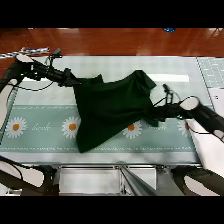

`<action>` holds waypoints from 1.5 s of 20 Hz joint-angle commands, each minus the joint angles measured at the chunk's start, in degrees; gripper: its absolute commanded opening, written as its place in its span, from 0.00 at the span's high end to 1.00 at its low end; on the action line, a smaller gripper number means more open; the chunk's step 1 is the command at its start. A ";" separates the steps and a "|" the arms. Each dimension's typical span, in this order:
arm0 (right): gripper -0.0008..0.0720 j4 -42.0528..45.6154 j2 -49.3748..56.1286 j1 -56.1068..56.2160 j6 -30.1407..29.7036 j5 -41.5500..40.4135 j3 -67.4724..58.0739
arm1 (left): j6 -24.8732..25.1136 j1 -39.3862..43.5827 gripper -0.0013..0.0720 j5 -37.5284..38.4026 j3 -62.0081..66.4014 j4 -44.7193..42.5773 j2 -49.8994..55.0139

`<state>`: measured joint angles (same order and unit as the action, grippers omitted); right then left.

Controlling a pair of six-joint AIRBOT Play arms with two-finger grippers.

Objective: Fold the shirts.

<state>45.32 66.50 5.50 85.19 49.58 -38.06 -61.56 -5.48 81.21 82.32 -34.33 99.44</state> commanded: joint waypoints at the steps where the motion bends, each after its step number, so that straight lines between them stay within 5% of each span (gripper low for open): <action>1: 0.96 2.05 -1.09 -11.23 -6.12 7.76 -2.84 | 1.11 -0.92 0.96 -2.19 -9.40 -0.98 -9.14; 6: 0.96 6.29 6.36 -18.49 -8.68 14.03 -17.90 | -1.31 0.48 0.96 -12.98 -35.89 -1.01 -30.88; 10: 0.96 3.45 16.22 -17.33 -8.74 15.39 -30.34 | -7.26 10.58 0.96 -14.69 -53.51 -1.01 -44.48; 14: 0.96 0.31 22.23 -15.93 -7.41 15.06 -35.63 | -11.82 25.83 0.96 -20.17 -60.59 -1.01 -45.16; 17: 0.95 0.26 22.97 -15.93 -6.80 15.76 -35.60 | -11.78 29.66 0.93 -23.69 -59.45 -0.96 -44.15; 18: 0.94 0.17 22.95 -15.93 -6.80 15.82 -35.63 | -11.76 29.57 0.73 -23.82 -58.71 -1.01 -44.09; 19: 0.71 0.24 22.91 -16.09 -6.23 15.85 -35.63 | -11.61 29.40 0.28 -23.56 -57.75 -1.07 -44.06; 20: 0.41 -0.11 22.91 -16.48 -5.49 16.41 -35.69 | -11.02 28.81 0.29 -22.29 -56.19 -2.86 -44.06; 25: 0.43 0.37 17.51 -26.56 -5.97 27.36 -38.86 | -13.31 9.88 0.29 -4.98 -40.19 -22.69 -45.29; 30: 0.43 11.63 2.16 -37.57 -6.16 24.15 -23.37 | -13.03 -12.55 0.29 -7.48 -41.79 -18.16 -42.69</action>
<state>52.53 76.16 -26.61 79.13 75.31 -69.95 -74.46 -7.46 73.06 41.25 -53.58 55.05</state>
